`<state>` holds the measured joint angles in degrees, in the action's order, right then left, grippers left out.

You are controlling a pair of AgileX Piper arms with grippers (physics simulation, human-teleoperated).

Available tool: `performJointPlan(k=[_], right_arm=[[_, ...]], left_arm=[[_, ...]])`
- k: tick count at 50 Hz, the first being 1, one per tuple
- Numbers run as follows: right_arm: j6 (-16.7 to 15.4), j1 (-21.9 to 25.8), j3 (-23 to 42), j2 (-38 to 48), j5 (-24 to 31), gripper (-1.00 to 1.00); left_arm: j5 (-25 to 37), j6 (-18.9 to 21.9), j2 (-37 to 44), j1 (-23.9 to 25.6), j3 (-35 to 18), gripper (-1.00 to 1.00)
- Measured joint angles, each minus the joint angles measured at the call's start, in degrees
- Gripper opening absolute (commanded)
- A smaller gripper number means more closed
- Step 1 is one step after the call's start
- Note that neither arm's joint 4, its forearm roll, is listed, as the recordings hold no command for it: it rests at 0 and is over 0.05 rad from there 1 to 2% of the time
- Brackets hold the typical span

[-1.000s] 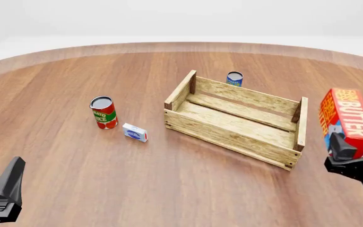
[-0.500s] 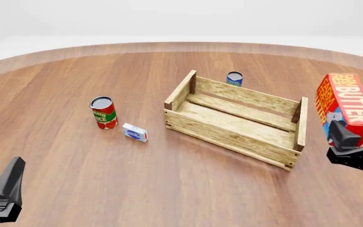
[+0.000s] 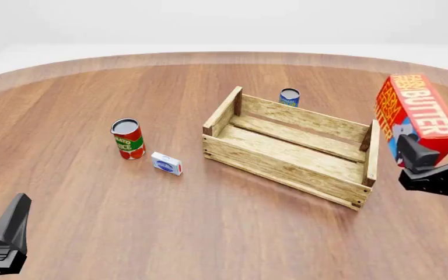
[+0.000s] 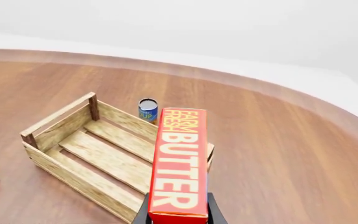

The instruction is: Pick up the butter and put it in the tray.

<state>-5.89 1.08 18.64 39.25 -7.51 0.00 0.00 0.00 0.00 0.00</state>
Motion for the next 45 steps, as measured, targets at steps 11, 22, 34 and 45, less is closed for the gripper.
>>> performJointPlan(k=[11,22,34,45], right_arm=[[-0.2,1.9,1.8,0.9,1.2,-1.00],[-0.1,4.0,3.5,3.1,1.2,-1.00],[-0.1,5.6,5.4,5.4,1.8,-1.00],[-0.1,7.1,7.1,7.1,2.9,-1.00]], left_arm=[[0.0,0.0,0.0,0.0,0.0,1.00],[0.0,0.0,0.0,0.0,0.0,1.00],[0.0,0.0,0.0,0.0,0.0,1.00],[0.0,0.0,0.0,0.0,0.0,1.00]])
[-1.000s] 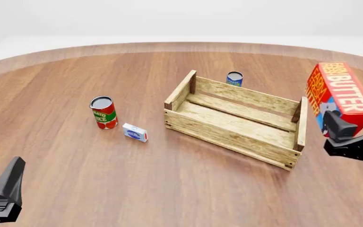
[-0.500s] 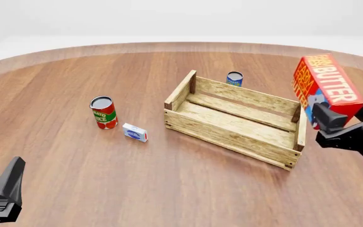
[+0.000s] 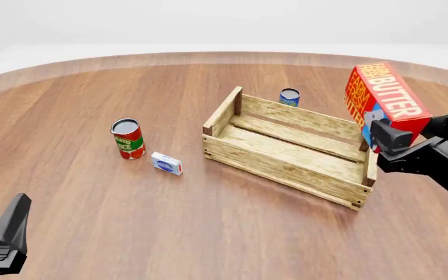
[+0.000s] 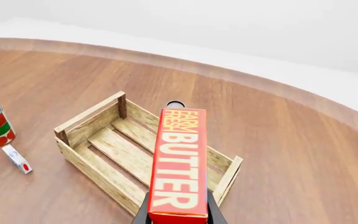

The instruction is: Pick up the butter and put it in the tray.

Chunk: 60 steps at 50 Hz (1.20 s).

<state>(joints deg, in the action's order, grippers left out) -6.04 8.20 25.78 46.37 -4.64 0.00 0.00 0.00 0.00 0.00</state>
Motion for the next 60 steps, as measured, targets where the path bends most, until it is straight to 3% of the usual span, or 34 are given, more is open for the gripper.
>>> performJointPlan(k=[26,60], right_arm=[[0.0,3.1,4.9,5.4,2.3,-1.00],[0.8,6.3,10.4,16.2,0.3,-1.00]], left_arm=[[0.0,0.0,0.0,0.0,0.0,1.00],[0.0,0.0,0.0,0.0,0.0,1.00]])
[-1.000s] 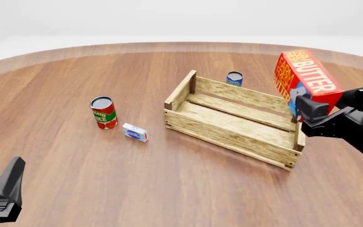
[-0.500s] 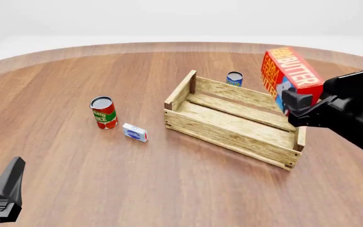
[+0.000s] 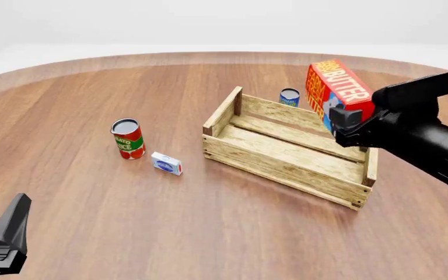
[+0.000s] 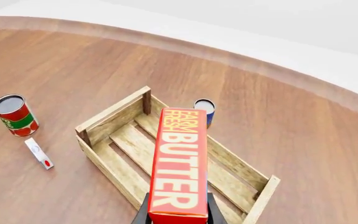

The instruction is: Pick up the butter and put it in the tray.

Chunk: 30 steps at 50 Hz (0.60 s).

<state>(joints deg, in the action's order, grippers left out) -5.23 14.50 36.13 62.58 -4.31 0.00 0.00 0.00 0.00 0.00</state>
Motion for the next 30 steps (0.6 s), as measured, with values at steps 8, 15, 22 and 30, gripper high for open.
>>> performJointPlan(k=[8,15,22,30], right_arm=[[0.3,0.3,0.7,2.8,-1.2,-1.00],[0.5,0.6,1.5,4.7,-1.8,-1.00],[0.6,0.7,2.3,6.4,-2.3,-1.00],[0.7,0.7,3.0,8.2,-2.9,-1.00]], left_arm=[[0.0,0.0,0.0,0.0,0.0,1.00],[0.0,0.0,0.0,0.0,0.0,1.00],[0.0,0.0,0.0,0.0,0.0,1.00],[0.0,0.0,0.0,0.0,0.0,1.00]])
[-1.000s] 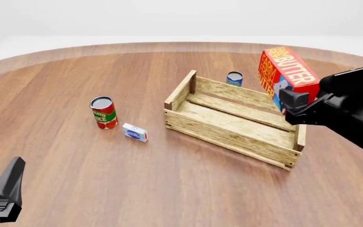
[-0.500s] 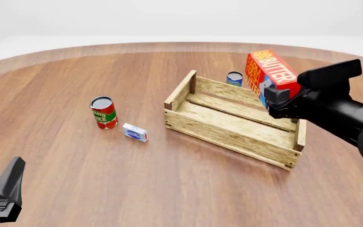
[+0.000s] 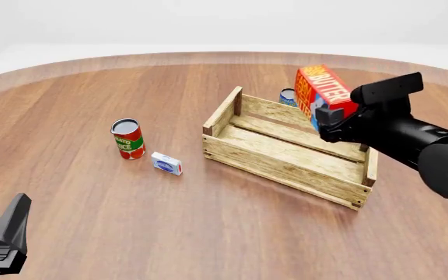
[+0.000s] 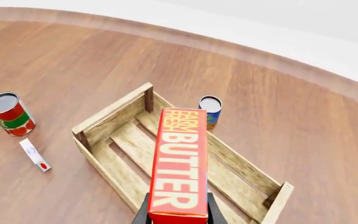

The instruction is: Pick up the butter and put it in the tray.

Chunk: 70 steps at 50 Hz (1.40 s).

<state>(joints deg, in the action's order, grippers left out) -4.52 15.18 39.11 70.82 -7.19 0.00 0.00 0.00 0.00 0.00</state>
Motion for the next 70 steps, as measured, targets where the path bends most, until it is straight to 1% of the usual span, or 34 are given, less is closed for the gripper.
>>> performJointPlan(k=[26,70], right_arm=[[0.0,-1.0,3.1,7.1,-1.9,-1.00],[1.6,-2.7,7.4,18.1,-5.2,-1.00]], left_arm=[[0.0,0.0,0.0,0.0,0.0,1.00],[0.0,0.0,0.0,0.0,0.0,1.00]])
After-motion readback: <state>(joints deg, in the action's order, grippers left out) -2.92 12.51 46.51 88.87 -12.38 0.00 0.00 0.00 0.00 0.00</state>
